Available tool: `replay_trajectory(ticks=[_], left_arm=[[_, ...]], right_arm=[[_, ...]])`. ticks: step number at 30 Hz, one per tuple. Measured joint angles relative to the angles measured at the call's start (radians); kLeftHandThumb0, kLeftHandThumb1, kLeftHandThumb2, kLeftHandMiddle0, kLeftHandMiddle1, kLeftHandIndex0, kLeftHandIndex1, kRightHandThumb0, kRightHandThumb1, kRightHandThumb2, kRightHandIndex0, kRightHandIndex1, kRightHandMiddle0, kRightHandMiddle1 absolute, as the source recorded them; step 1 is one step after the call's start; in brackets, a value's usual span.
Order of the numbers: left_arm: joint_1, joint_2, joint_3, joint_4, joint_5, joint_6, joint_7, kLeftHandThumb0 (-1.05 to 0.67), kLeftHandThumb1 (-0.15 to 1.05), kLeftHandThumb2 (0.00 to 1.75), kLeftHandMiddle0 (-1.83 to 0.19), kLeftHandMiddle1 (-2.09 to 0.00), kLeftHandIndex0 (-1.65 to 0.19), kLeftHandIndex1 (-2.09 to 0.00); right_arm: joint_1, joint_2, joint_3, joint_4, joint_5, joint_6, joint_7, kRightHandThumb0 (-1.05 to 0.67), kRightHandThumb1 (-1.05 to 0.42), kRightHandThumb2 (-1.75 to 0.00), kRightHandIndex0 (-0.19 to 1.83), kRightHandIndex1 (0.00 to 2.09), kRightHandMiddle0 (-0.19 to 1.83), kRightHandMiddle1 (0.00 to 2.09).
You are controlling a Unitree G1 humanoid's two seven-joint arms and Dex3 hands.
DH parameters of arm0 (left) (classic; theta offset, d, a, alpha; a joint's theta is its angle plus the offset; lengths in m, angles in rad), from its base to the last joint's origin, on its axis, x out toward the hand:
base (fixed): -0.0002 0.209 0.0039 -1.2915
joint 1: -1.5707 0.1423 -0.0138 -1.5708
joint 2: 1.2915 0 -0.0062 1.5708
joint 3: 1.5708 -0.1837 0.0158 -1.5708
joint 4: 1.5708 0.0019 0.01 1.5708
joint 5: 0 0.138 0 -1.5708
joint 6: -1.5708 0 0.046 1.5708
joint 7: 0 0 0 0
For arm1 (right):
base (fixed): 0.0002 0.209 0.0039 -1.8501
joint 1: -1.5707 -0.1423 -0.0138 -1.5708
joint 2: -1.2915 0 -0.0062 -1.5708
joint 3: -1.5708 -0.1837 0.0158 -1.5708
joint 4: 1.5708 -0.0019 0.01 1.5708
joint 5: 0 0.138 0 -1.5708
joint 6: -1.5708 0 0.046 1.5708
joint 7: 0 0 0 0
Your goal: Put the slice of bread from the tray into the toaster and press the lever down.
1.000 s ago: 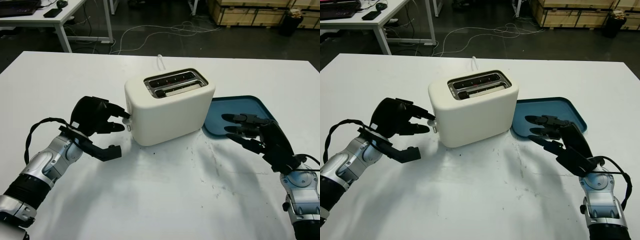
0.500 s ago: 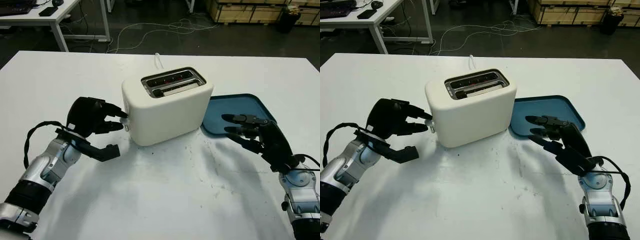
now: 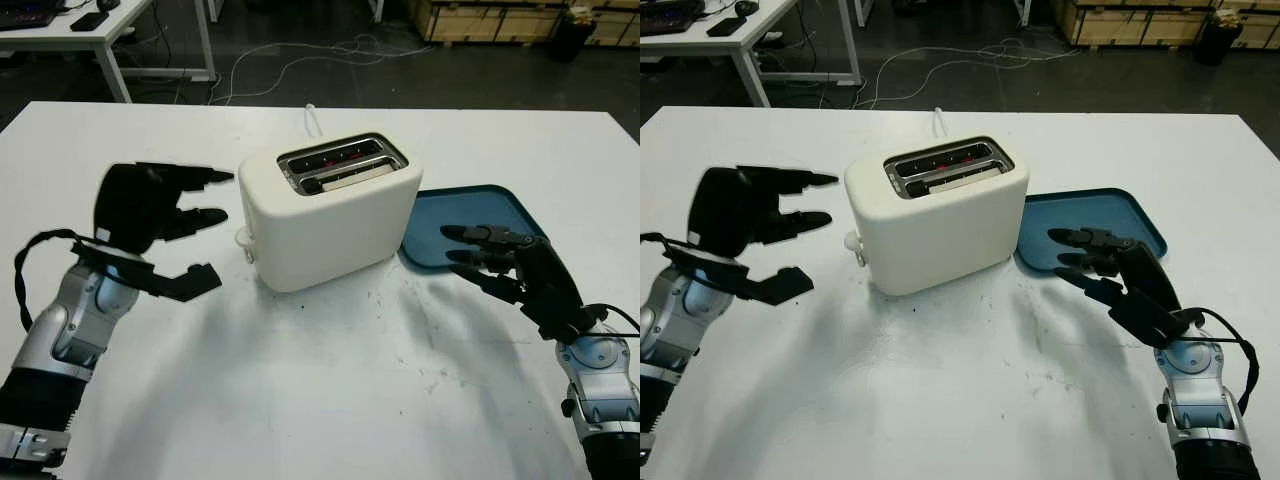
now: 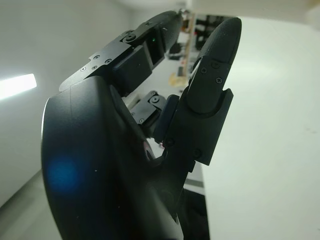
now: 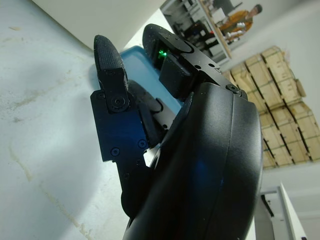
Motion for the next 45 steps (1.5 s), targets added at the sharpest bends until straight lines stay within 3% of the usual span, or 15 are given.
replay_trajectory(ticks=[8, 12, 13, 14, 16, 21, 34, 45], left_arm=[[0.023, -0.001, 0.013, -0.044, -0.004, 0.007, -0.045, -0.61, 0.81, 0.01, -1.07, -1.75, -0.94, -0.05], [0.032, -0.057, 0.045, -0.028, -0.077, -0.031, -0.017, -0.61, 0.86, 0.02, -0.99, -1.75, -1.06, -0.13], [0.034, -0.079, 0.048, -0.021, -0.089, -0.032, -0.005, -0.62, 0.88, 0.01, -0.97, -1.75, -1.04, -0.23], [0.038, -0.102, 0.049, -0.011, -0.095, -0.032, 0.004, -0.63, 0.90, 0.01, -0.89, -1.75, -0.89, -0.57], [0.052, -0.144, 0.049, 0.008, -0.100, -0.032, 0.018, -0.63, 0.92, 0.01, -0.82, -1.75, -0.73, -0.88], [0.091, -0.213, 0.038, 0.034, -0.097, 0.013, 0.018, -0.67, 0.92, 0.09, -0.63, -1.56, -0.58, -1.11], [0.178, -0.275, -0.017, -0.015, -0.054, 0.161, -0.023, -0.83, 0.92, 0.10, -0.62, -1.57, -0.56, -1.21], [0.187, -0.278, -0.030, -0.055, -0.034, 0.234, -0.039, -0.87, 0.92, 0.15, -0.58, -1.61, -0.48, -1.27]], right_arm=[[0.000, 0.000, 0.001, 0.004, 0.000, 0.000, 0.008, -0.47, -0.92, -0.07, 0.93, 0.01, 0.80, 0.01], [0.000, 0.006, -0.001, 0.006, 0.000, -0.008, -0.017, -0.44, -0.92, -0.05, 0.96, 0.02, 0.81, 0.01], [-0.002, 0.012, -0.003, 0.012, 0.000, -0.022, -0.028, -0.43, -0.92, -0.04, 0.97, 0.03, 0.81, 0.01], [-0.004, 0.018, -0.004, 0.020, 0.001, -0.032, -0.037, -0.43, -0.92, -0.04, 0.96, 0.03, 0.81, 0.01], [-0.009, 0.034, -0.005, 0.036, 0.004, -0.038, -0.053, -0.43, -0.92, -0.04, 0.95, 0.02, 0.81, 0.01], [-0.011, 0.069, -0.023, 0.017, 0.017, -0.007, -0.085, -0.45, -0.92, -0.03, 0.93, 0.01, 0.81, 0.00], [-0.024, 0.121, -0.042, 0.001, 0.051, 0.009, -0.138, -0.42, -0.92, -0.03, 0.89, 0.00, 0.77, 0.00], [-0.046, 0.112, -0.036, 0.006, 0.032, 0.009, -0.138, -0.41, -0.92, -0.02, 0.86, 0.00, 0.75, 0.00]])
